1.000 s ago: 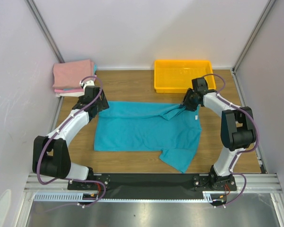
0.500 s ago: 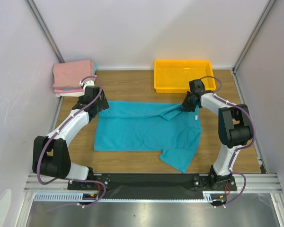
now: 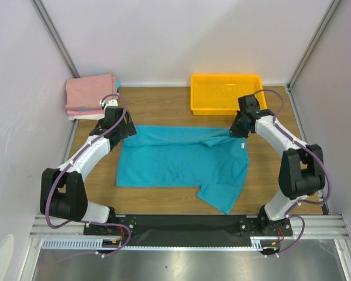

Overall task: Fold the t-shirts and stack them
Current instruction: Fold the tshirt

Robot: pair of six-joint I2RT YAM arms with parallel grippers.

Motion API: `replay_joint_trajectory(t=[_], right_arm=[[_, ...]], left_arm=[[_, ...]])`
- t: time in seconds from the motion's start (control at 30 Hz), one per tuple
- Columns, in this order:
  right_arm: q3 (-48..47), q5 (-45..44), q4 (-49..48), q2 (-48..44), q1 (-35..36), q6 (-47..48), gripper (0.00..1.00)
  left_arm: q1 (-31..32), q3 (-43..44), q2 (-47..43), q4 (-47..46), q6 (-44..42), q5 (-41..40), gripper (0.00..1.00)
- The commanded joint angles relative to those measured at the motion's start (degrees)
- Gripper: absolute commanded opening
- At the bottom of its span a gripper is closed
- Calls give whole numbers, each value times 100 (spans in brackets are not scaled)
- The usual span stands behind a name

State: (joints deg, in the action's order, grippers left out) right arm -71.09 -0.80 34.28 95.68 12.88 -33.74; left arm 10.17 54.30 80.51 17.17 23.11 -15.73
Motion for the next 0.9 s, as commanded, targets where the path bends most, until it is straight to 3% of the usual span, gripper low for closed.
replay_joint_trajectory(t=[0.0, 0.23, 0.3, 0.33, 0.47, 0.7, 0.87], right_arm=[[77, -281, 561, -453, 56, 8, 0], [526, -140, 834, -638, 267, -230, 3], [535, -35, 992, -621, 355, -230, 24], [535, 9, 1027, -638, 390, -212, 42], [272, 220, 1352, -735, 382, -99, 56], [130, 537, 871, -753, -58, -28, 60], [446, 379, -24, -463, -225, -37, 53]], left_arm=[[55, 54, -44, -258, 123, 157, 81], [81, 45, 35, -284, 106, 219, 81], [90, 63, 79, -284, 71, 237, 81], [90, 80, 114, -249, 62, 245, 81], [107, 203, 341, -100, 79, 263, 81], [116, 292, 676, 173, 807, 237, 81], [108, 160, 913, 6, 1335, 368, 78]])
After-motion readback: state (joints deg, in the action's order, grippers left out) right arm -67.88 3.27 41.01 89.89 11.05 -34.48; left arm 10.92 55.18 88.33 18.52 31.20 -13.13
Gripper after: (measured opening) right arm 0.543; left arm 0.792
